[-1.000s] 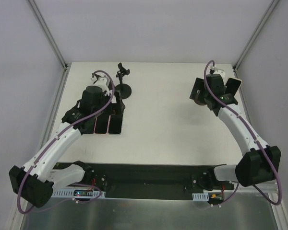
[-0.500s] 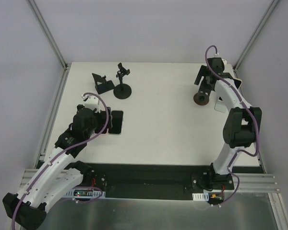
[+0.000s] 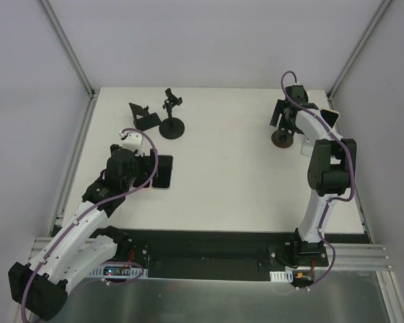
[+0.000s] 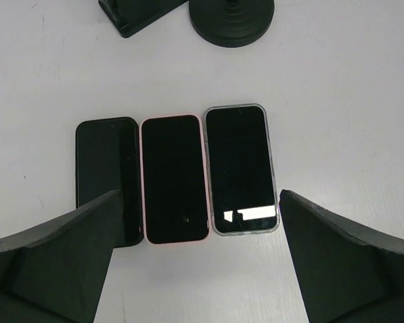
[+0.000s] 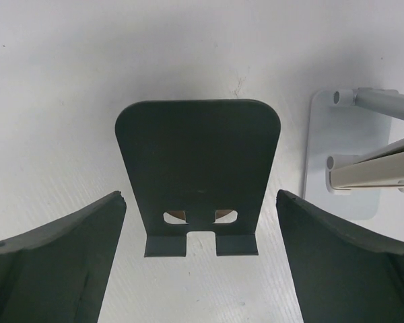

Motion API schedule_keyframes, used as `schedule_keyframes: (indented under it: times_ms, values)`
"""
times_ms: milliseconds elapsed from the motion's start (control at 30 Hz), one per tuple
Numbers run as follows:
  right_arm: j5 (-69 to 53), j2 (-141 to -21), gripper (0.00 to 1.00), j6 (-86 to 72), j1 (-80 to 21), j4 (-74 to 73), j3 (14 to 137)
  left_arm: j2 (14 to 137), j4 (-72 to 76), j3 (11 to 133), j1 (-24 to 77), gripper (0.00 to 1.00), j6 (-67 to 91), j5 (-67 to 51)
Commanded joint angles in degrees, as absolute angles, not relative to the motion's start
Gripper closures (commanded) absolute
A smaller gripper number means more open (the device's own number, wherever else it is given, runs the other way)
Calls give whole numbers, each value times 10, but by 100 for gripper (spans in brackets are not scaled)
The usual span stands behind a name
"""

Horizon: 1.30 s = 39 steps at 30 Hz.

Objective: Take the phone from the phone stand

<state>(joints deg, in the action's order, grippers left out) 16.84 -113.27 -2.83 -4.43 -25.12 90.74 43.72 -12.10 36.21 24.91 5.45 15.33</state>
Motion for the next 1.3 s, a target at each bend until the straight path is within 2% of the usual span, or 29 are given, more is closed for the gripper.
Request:
schedule_keyframes:
  times_ms: [0, 167, 367, 400, 567, 600, 633, 700, 900, 1267]
  values:
    - [164, -1141, 1, -4, -40, -245, 931, 443, -95, 374, 231, 1, 47, 139]
    - [149, -1141, 10, 12, -40, -236, 920, 444, -94, 374, 220, 1, 53, 117]
    - [131, -1126, 27, 21, -40, -226, 897, 442, -92, 374, 216, 1, 54, 104]
    - [127, -1118, 35, 23, -39, -224, 893, 440, -91, 374, 217, 1, 55, 102]
    - [110, -1083, 60, 38, -41, -217, 870, 442, -91, 375, 216, 1, 65, 85]
    - [105, -1077, 69, 40, -42, -216, 867, 442, -90, 376, 216, 1, 67, 72]
    - [103, -1068, 72, 42, -44, -214, 860, 443, -90, 376, 216, 1, 69, 66]
    - [92, -1040, 75, 48, -50, -208, 839, 445, -87, 378, 216, 1, 83, 45]
    - [55, -952, 75, 61, -93, -181, 763, 461, -73, 402, 216, 1, 135, -15]
    - [5, -802, 75, 99, -262, -118, 631, 571, -19, 497, 217, 1, 261, -142]
